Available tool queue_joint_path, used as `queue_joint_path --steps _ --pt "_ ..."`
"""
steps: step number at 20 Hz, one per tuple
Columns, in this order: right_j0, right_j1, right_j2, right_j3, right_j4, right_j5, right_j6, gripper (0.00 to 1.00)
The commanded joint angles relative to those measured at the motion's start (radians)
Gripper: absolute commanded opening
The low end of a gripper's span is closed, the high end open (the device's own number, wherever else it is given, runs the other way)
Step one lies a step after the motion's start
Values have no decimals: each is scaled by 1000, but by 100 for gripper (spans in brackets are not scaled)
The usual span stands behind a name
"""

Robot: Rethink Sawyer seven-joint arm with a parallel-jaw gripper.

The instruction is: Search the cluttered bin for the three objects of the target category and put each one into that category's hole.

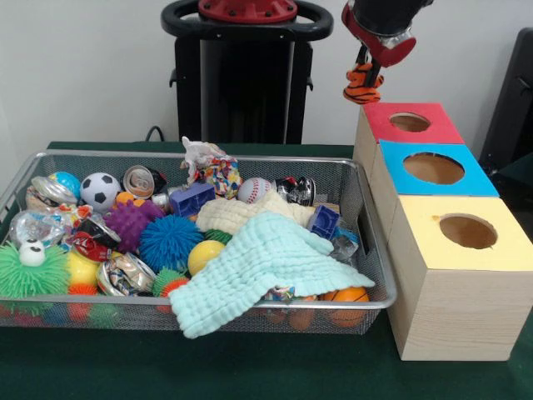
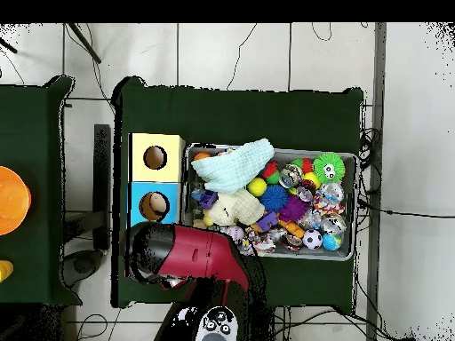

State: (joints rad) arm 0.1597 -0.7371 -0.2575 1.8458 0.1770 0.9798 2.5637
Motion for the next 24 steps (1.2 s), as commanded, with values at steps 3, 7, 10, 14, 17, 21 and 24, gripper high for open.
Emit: queue_joint_path --steps 3,7,10,14,17,21,24 --pt "-1 3 5 -82 -20 43 144 0" --pt "10 13 7 -44 25 -56 190 0" --pt "14 54 35 -15 87 -201 235 0" --pt "21 85 50 -7 148 -309 274 0" --pt "28 88 51 8 198 -340 286 0" --pt "16 74 82 59 287 -383 268 0" --pt "22 70 88 78 325 -398 260 0"
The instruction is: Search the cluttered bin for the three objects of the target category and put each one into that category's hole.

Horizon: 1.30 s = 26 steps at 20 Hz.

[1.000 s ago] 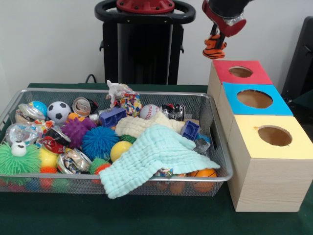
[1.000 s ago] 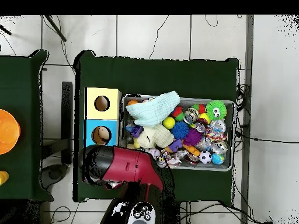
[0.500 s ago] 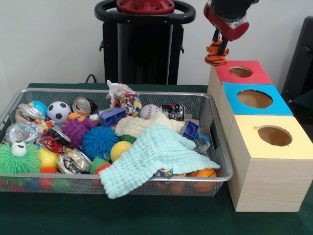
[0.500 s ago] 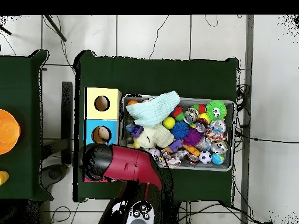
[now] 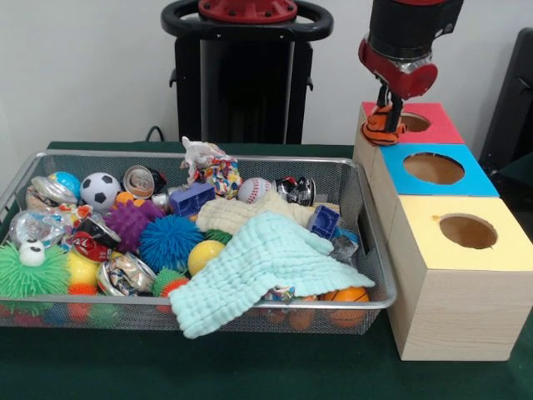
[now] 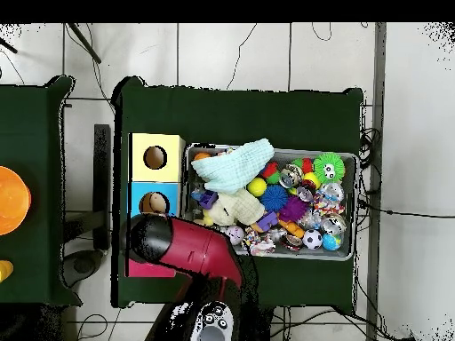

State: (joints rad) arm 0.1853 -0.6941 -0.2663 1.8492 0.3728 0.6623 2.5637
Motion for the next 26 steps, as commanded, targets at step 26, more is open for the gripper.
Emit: queue_joint_path --steps 26 --pt "-36 -111 196 295 470 161 189 0"
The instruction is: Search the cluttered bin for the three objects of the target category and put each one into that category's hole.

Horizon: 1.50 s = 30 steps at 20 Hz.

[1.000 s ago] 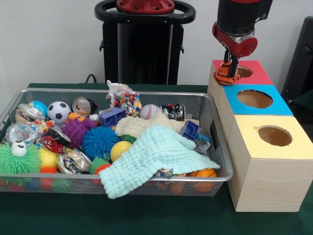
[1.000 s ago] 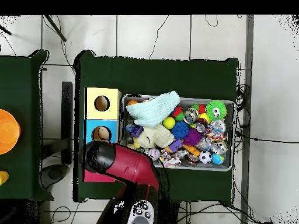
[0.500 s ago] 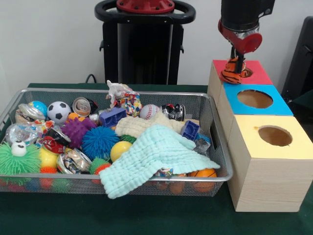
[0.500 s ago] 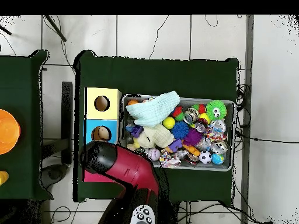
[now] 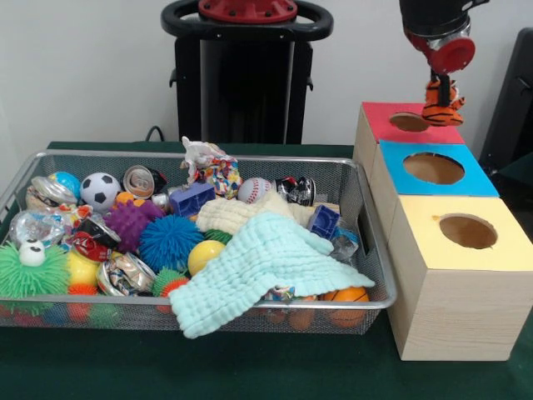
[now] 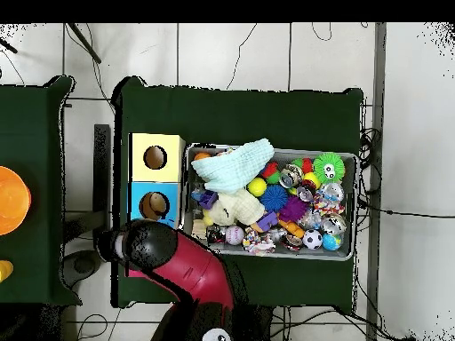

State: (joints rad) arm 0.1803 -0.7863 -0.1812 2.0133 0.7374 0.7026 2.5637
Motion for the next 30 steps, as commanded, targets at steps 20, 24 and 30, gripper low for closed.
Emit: queue_joint_path --steps 20,24,30 --pt "-44 26 88 144 6 -40 44 0" --pt "-25 58 64 120 -14 -117 70 0" --pt "-41 88 73 113 -45 -193 42 0"
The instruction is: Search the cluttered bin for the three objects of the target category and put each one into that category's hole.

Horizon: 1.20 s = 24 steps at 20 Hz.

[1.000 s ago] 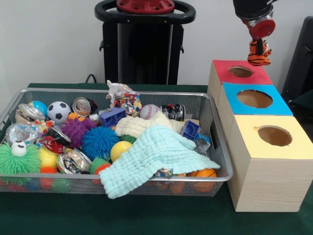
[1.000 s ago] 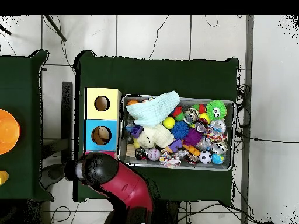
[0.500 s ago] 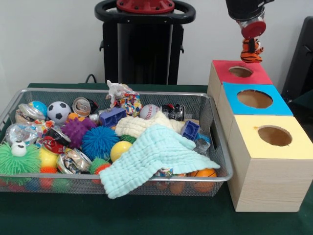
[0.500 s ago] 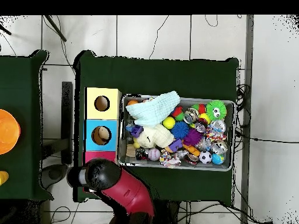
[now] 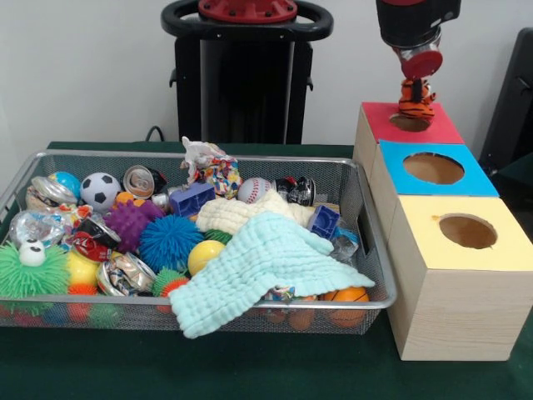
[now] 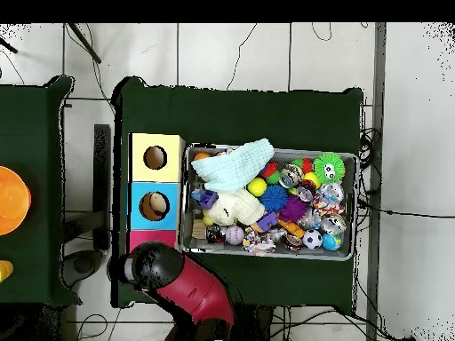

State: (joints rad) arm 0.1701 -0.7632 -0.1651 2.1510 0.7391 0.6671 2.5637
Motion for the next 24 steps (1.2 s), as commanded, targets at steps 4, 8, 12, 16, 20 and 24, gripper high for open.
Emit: queue_joint_path --steps 4,8,12,16,20,24 --pt "-33 73 56 -34 -65 -177 40 0" --pt "-37 78 57 -35 -77 -198 39 0" --pt "-44 77 63 -29 -82 -223 34 0" --pt "-45 84 72 -29 -84 -248 39 0" --pt "-50 98 74 -32 -110 -319 30 0" --pt "-47 106 70 -34 -141 -378 38 0"
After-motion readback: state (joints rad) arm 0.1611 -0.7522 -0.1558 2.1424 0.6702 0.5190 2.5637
